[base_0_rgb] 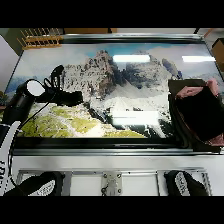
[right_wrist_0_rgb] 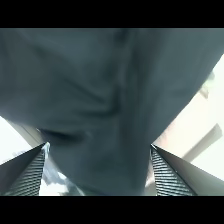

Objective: Fold the clothes and pants, and hang the long-sleeved shirts on hangers.

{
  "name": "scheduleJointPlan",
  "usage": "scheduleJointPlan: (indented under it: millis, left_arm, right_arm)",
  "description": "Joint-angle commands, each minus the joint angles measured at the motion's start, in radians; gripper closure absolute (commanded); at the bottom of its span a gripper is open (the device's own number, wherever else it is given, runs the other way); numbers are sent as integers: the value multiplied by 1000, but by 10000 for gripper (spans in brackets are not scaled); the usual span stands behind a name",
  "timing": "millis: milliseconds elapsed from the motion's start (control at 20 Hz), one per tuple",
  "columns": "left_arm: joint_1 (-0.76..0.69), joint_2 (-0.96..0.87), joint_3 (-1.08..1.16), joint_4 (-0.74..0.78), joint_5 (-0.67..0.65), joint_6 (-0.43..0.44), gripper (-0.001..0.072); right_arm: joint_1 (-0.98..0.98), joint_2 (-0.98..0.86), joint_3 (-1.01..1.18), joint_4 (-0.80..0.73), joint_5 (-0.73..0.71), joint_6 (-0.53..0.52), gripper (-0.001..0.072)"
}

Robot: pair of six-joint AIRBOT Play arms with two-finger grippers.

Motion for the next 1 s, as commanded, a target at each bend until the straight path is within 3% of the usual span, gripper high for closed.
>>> scheduleJointPlan:
  millis: [0, 200, 400, 450, 500, 550, 950]
  left_arm:
    - [-1, 0, 0, 0, -5, -1, 697]
    - [-1, 0, 0, 1, -3, -1, 697]
    - [0, 1, 0, 0, -3, -1, 697]
    - [-1, 0, 0, 0, -3, -1, 697]
    - [-1, 0, 0, 0, -3, -1, 697]
    - [-1, 0, 0, 0, -2, -2, 697]
    - [-1, 0, 0, 0, -2, -1, 697]
  right_arm:
    - [18, 80, 84, 168, -88, -126, 3]
    - [149, 99, 75, 500, -95, -320, 3]
    - [319, 56, 69, 524, -89, -363, 20]
    - [346, 46, 69, 524, -82, -362, 236]
    - [367, 38, 69, 524, -73, -362, 582]
    - [378, 32, 69, 524, -71, -362, 684]
    - [379, 28, 69, 527, -52, -362, 687]
